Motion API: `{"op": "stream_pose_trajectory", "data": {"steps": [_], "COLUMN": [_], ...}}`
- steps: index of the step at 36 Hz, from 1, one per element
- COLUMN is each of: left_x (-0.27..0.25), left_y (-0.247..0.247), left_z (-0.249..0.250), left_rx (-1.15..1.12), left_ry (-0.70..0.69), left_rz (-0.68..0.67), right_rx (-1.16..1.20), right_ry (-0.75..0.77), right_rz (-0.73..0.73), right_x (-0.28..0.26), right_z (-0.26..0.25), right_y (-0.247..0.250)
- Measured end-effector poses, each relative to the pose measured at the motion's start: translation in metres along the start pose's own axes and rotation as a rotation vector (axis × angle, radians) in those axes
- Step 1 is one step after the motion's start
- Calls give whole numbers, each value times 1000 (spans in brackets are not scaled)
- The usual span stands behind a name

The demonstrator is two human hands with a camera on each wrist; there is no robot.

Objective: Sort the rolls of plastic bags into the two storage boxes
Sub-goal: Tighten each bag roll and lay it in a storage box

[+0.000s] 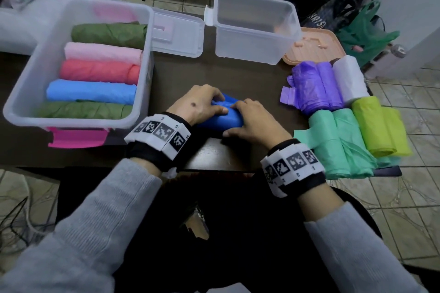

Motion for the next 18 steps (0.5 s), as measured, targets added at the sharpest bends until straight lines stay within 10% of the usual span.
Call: {"op": "stream_pose_trajectory", "data": {"steps": [18], "left_x": [-3], "left_y": [1], "left_z": [-3], "left_rx": [-164], "left_ry": [-6], "left_rz": [90], "right_rx": [-86], "right_ry": [-127], "right_rz": [-254], "right_x": [32], "right_z": [16], "right_y": [-4]}}
Point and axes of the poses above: each hand's wrist, its own x-axis towards the middle knuckle, its own y-axis out of the back of the hand, z = x × y, the point moved 9 cm from there along x, towards the middle knuckle, and after that the axes turned 1 degree about -z, right-handed, at the moved point
